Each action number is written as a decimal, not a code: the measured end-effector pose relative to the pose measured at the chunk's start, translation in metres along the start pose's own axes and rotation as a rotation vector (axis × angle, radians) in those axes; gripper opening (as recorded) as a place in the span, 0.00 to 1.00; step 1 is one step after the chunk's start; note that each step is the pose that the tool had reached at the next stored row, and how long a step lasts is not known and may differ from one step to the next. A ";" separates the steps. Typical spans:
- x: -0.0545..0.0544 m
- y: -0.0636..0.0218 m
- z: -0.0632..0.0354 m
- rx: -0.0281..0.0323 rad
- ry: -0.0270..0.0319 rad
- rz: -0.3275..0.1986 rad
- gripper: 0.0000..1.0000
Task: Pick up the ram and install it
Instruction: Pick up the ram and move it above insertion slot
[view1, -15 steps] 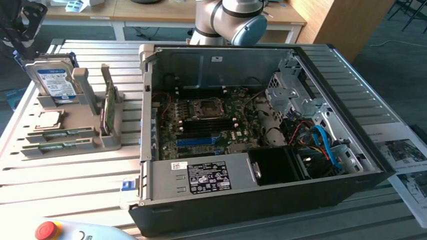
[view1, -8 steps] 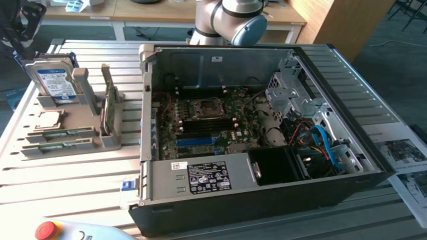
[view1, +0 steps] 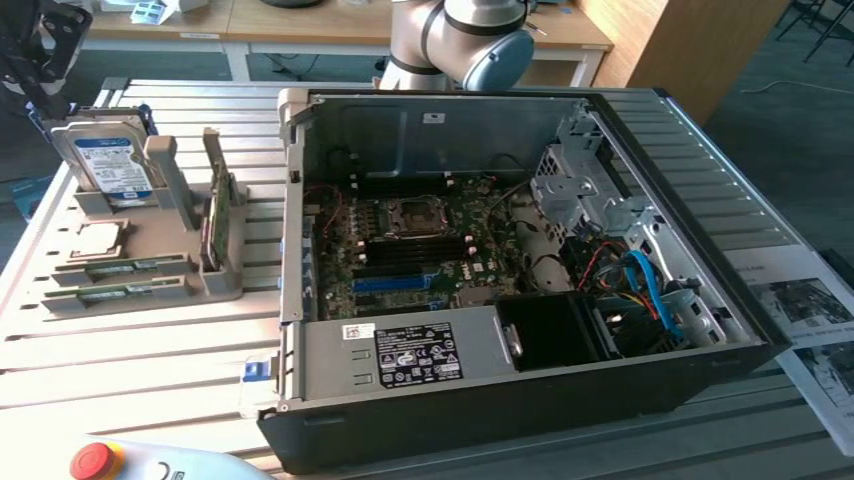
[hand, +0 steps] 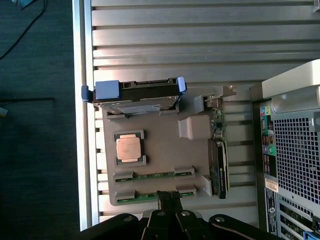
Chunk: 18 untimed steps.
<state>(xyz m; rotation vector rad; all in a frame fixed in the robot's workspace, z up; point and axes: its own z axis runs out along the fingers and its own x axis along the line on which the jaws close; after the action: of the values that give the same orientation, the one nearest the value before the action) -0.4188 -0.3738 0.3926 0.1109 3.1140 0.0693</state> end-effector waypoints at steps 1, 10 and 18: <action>0.000 0.0000 0.0000 0.0000 0.0000 0.000 0.11; 0.000 0.0000 0.0000 -0.0004 0.0010 -0.020 0.11; 0.000 0.0000 0.0000 -0.0021 0.0041 -0.092 0.11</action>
<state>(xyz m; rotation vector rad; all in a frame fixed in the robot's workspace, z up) -0.4188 -0.3738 0.3925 -0.0321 3.1178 0.0710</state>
